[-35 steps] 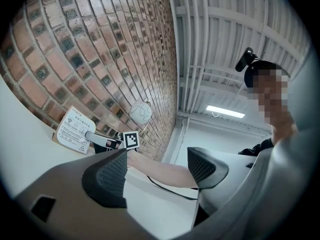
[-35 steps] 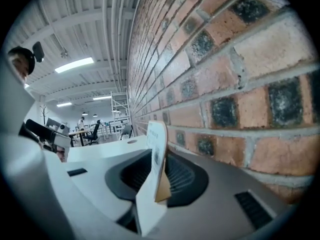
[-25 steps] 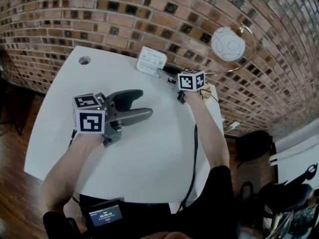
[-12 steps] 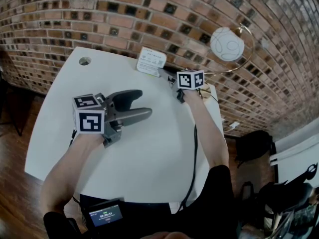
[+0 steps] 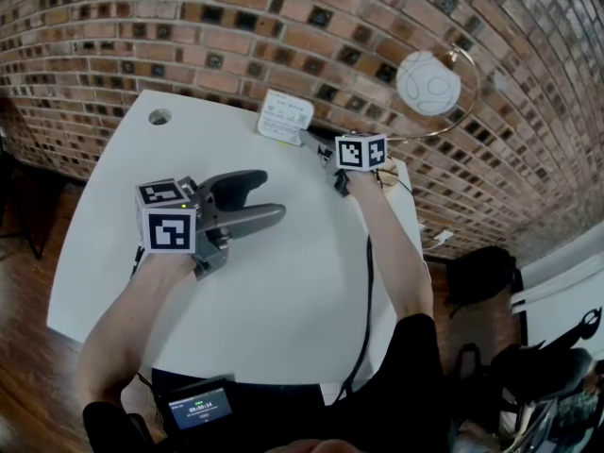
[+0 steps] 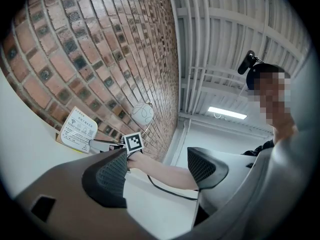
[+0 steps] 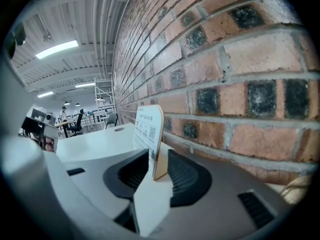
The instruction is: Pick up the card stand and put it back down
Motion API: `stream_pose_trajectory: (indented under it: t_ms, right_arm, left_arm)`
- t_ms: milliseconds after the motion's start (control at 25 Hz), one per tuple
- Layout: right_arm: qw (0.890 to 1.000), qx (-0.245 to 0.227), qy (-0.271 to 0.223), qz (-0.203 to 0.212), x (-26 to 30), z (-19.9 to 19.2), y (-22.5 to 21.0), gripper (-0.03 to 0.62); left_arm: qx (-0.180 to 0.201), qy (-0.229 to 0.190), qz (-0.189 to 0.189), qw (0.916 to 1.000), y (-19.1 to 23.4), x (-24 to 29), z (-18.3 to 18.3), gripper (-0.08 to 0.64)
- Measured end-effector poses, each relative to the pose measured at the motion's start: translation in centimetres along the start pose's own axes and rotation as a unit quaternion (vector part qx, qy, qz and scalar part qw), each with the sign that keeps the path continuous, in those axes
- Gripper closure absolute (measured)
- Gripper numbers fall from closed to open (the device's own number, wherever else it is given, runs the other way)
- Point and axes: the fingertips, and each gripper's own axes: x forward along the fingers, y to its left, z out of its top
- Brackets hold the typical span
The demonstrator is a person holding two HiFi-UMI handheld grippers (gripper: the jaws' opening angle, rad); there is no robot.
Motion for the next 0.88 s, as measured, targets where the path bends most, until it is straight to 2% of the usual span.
stream_pose_trajectory:
  t_ms: [280, 680, 880]
  right_arm:
    - [0.999, 0.024, -0.017, -0.016, -1.5, -0.1, -0.5, 0.443]
    - [0.999, 0.001, 0.002, -0.038, -0.8, -0.6, -0.4, 0.443]
    - [0.999, 0.018, -0.019, -0.026, -1.7, -0.1, 0.4, 0.443]
  left_arm:
    - [-0.003, 0.003, -0.003, 1.0, 0.0, 0.0, -0.2, 0.189]
    - [-0.004, -0.002, 0.005, 1.0, 0.3, -0.4, -0.2, 0.189]
    - [-0.005, -0.004, 0.005, 1.0, 0.3, -0.4, 0.0, 0.189]
